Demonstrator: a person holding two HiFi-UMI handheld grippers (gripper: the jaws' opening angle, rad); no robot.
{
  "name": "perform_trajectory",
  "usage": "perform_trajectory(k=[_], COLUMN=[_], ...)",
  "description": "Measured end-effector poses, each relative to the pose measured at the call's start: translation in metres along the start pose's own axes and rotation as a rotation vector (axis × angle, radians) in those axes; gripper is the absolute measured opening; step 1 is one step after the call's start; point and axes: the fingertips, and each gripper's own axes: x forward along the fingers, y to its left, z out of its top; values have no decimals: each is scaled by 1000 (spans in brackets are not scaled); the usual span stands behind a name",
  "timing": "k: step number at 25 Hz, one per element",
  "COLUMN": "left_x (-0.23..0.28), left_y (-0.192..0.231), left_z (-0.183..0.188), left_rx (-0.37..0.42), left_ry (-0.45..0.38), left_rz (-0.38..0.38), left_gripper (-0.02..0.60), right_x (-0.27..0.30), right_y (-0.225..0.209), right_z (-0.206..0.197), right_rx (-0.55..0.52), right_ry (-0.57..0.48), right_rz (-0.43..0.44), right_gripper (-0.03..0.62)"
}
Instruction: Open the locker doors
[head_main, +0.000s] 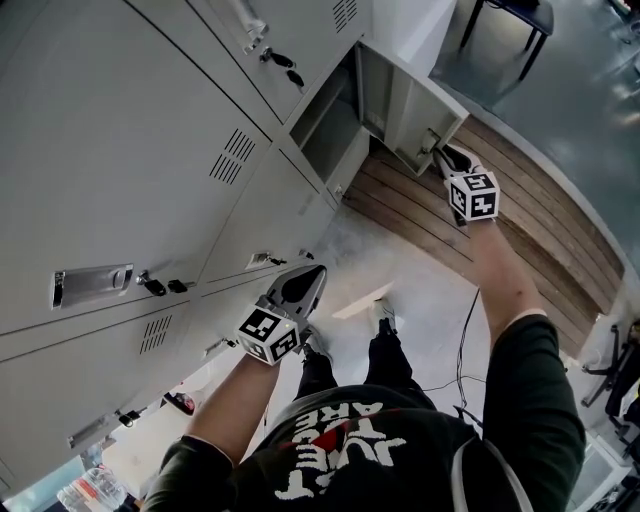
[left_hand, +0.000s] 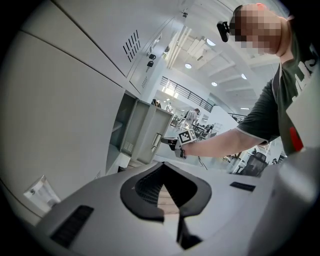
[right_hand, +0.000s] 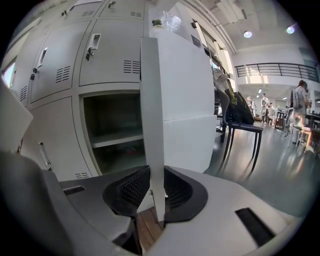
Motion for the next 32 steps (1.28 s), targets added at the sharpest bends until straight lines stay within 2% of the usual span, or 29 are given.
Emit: perform_trajectory(k=[8, 22, 32], left_x=[18, 51, 58], left_y=[-2, -9, -11], left_z=[3, 12, 14], left_rx=[-13, -14, -16], left_ry=[5, 19, 26], left_rz=[8, 18, 32], left_gripper=[6, 6, 6], right_x=[12, 37, 61], right_y=[-42, -91, -126], right_z=[9, 24, 39], right_rx=[-2, -4, -6], right_ry=[21, 36, 95], right_rz=[-38, -50, -114], right_gripper=[104, 103, 100])
